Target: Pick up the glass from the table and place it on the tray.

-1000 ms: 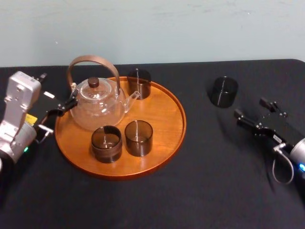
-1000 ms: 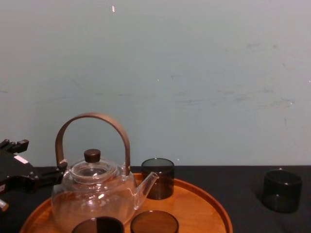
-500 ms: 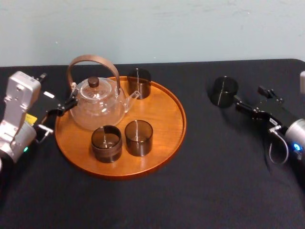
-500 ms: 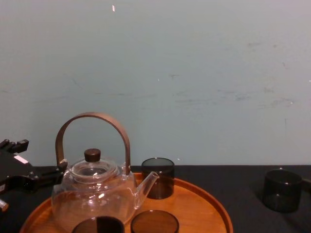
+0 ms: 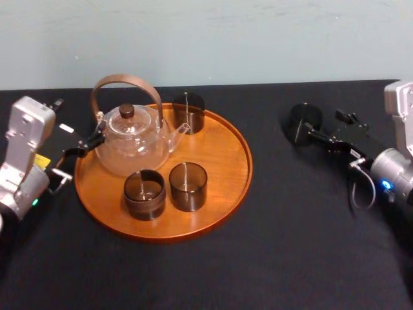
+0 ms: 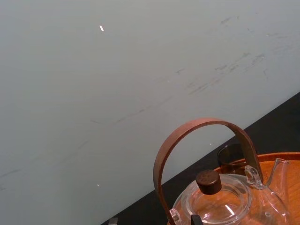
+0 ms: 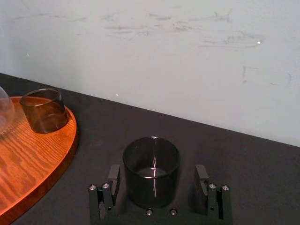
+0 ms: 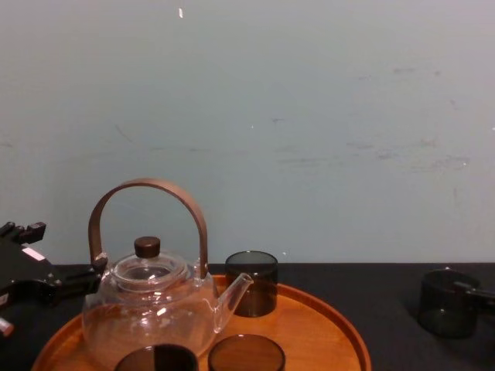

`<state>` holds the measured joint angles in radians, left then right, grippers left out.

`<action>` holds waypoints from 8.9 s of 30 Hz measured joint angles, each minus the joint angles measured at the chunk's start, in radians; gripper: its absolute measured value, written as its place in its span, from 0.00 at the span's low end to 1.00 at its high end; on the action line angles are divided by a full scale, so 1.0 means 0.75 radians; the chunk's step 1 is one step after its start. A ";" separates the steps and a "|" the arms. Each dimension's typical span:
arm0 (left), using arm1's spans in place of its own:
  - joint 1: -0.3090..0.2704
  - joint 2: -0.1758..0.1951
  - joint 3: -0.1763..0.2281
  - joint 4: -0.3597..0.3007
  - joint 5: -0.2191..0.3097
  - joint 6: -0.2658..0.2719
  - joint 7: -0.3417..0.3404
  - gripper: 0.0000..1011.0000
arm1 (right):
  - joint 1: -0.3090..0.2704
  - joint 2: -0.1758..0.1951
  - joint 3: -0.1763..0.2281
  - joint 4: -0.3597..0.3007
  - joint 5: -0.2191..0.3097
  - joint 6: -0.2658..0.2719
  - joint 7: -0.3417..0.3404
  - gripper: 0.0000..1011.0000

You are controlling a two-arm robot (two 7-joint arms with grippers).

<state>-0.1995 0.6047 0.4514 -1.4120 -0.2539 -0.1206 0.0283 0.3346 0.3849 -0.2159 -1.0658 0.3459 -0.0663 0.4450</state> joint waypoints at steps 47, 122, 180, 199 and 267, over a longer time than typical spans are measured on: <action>0.000 0.000 0.000 0.000 0.000 0.000 0.000 1.00 | 0.249 -0.102 -0.070 0.339 -0.088 -0.022 0.053 0.99; 0.000 0.000 0.000 0.000 0.000 0.000 0.000 1.00 | 0.247 -0.102 -0.069 0.337 -0.085 -0.022 0.052 0.89; 0.000 0.000 0.000 0.000 0.000 0.000 0.000 1.00 | 0.134 -0.053 -0.102 0.018 -0.031 0.044 0.124 0.89; 0.000 0.000 0.000 0.000 0.000 0.000 0.000 1.00 | 0.220 -0.142 -0.229 0.113 0.017 0.018 0.199 0.89; 0.000 0.000 0.000 0.000 0.000 0.000 0.000 1.00 | 0.245 -0.210 -0.304 0.184 0.006 0.014 0.217 0.99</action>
<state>-0.1995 0.6047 0.4514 -1.4120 -0.2539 -0.1205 0.0283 0.5183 0.2275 -0.4439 -0.9281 0.3501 -0.0556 0.6077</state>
